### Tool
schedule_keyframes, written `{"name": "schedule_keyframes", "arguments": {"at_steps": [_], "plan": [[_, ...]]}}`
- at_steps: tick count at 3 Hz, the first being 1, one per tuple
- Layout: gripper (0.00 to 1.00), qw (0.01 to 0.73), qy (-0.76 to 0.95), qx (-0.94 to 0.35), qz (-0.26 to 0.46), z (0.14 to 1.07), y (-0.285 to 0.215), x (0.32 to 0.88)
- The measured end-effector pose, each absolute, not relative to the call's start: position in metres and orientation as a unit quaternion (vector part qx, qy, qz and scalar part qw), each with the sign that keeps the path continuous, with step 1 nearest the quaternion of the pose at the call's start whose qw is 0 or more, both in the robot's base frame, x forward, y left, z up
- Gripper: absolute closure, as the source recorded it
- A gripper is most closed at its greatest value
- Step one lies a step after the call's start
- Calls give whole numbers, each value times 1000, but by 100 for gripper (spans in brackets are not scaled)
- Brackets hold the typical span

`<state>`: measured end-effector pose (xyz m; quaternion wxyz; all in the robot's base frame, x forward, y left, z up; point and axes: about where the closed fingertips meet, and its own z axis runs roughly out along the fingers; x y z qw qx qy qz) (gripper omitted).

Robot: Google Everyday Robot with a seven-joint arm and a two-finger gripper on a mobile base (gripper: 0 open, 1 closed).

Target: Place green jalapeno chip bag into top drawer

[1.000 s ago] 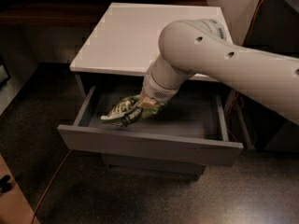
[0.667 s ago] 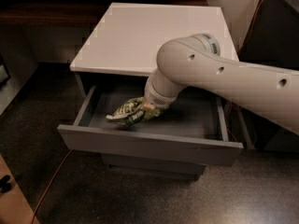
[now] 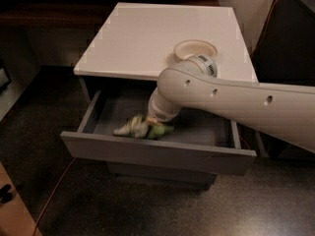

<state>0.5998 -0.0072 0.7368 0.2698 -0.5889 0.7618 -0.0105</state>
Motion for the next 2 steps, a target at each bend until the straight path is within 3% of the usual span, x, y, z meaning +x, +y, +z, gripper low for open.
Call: {"name": "schedule_keyframes", "arguments": {"at_steps": [1, 2], "plan": [[5, 262, 769, -583, -2, 718, 1, 608], [0, 262, 769, -583, -1, 717, 1, 607]]}}
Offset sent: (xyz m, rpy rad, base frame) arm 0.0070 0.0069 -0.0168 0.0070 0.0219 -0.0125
